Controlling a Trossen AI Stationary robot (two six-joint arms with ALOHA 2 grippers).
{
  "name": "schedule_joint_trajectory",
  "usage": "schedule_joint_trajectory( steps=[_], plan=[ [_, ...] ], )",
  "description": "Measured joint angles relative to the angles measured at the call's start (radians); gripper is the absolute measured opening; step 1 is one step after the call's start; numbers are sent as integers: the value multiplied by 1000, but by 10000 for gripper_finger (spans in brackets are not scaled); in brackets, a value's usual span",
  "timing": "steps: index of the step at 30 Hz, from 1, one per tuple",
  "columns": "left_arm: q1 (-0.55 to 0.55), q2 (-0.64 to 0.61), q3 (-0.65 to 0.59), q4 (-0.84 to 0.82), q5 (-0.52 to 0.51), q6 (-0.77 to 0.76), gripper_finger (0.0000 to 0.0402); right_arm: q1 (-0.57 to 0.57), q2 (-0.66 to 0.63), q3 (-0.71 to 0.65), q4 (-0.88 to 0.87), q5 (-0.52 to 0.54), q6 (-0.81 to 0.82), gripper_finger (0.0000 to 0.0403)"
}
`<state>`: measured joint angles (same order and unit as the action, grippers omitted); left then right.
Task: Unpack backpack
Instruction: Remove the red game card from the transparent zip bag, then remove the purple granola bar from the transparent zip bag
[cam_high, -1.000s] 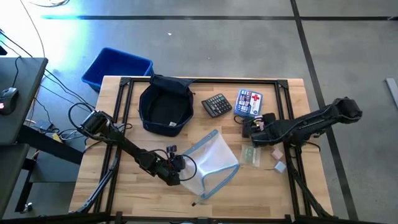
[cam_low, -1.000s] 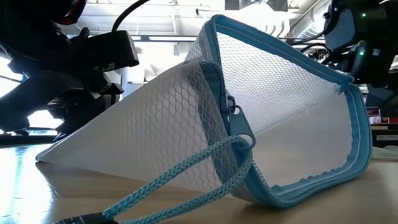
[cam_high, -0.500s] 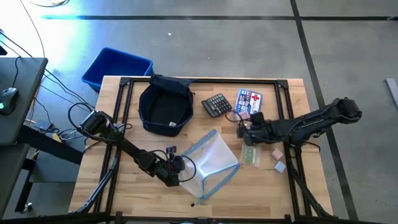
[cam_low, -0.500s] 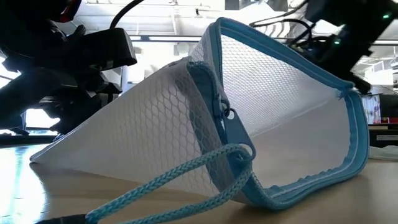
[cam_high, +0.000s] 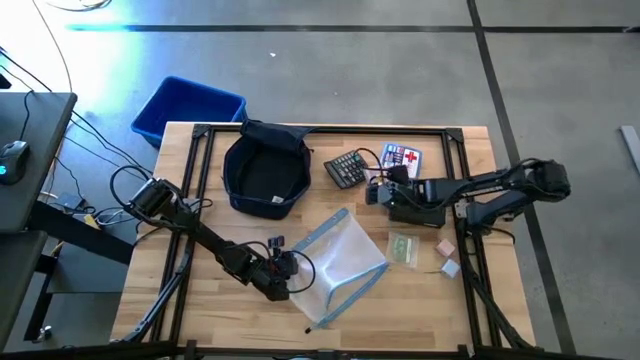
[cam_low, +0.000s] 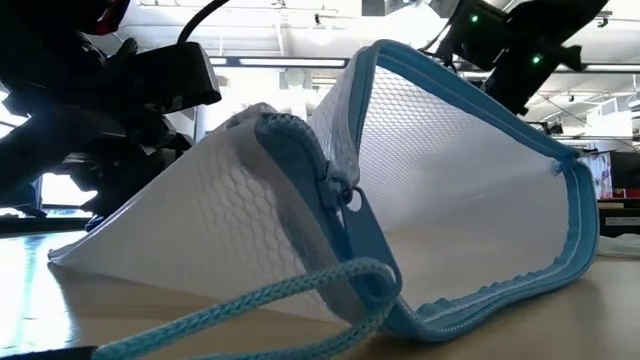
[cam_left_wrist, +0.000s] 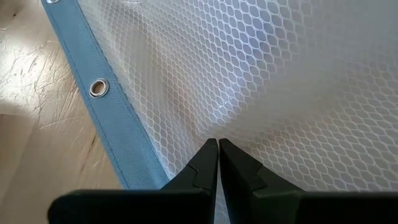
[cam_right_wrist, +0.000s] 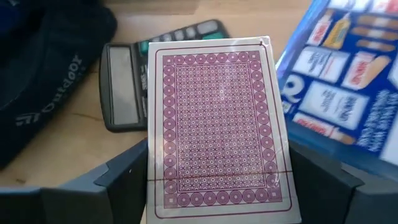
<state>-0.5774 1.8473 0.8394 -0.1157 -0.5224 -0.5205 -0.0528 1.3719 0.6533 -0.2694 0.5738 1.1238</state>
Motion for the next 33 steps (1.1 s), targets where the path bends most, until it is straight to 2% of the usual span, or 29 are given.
schedule_joint_trajectory(
  steps=[5, 10, 14, 18, 22, 26, 30, 33],
  plan=[
    [-1, 0, 0, 2, 5, 0, 0, 1, 41, 0, 5, -30, -11, 344],
    [-1, 0, 1, 3, 7, 0, 0, 65, 41, 0, 88, 40, -116, 357],
    [-1, 0, 1, 3, 7, 0, 0, 220, 41, 22, 186, 124, -276, 352],
    [-1, 0, 1, 3, 7, 0, 0, 464, 73, 128, 205, 152, -402, 342],
    [0, 0, 1, 3, 7, 0, 0, 711, 215, 282, 202, 151, -409, 330],
    [-1, 0, 1, 4, 7, -1, 0, 869, 450, 465, 199, 147, -344, 324],
    [-1, 0, 1, 6, 7, -2, 0, 912, 676, 664, 150, 100, -339, 322],
    [0, 0, 1, 8, 7, -2, 0, 877, 793, 797, -60, 111, -299, 320]
  ],
)
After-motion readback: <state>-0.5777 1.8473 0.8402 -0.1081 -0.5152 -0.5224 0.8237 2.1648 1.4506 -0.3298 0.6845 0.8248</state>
